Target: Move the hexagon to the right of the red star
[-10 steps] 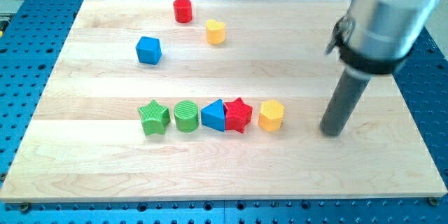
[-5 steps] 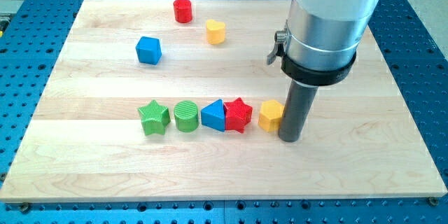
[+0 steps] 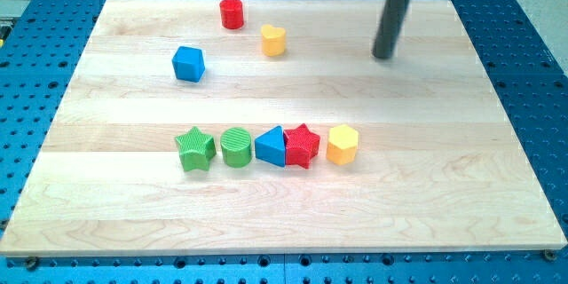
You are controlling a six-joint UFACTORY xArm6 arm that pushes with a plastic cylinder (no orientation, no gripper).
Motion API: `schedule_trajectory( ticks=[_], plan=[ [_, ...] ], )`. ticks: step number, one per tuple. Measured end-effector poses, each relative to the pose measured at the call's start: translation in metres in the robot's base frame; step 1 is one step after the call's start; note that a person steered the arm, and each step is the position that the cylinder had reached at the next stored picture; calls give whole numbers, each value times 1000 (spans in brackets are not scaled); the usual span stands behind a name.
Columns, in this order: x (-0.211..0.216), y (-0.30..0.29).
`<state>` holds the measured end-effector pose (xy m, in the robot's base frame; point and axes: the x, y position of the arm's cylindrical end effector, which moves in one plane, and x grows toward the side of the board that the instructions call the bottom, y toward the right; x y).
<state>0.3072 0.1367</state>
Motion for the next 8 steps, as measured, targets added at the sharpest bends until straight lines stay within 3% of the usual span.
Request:
schedule_trajectory(
  ticks=[1, 4, 6, 7, 8],
  plan=[
    [-14, -57],
    [5, -233],
    [104, -334],
    [109, -320],
    [79, -294]
  ],
)
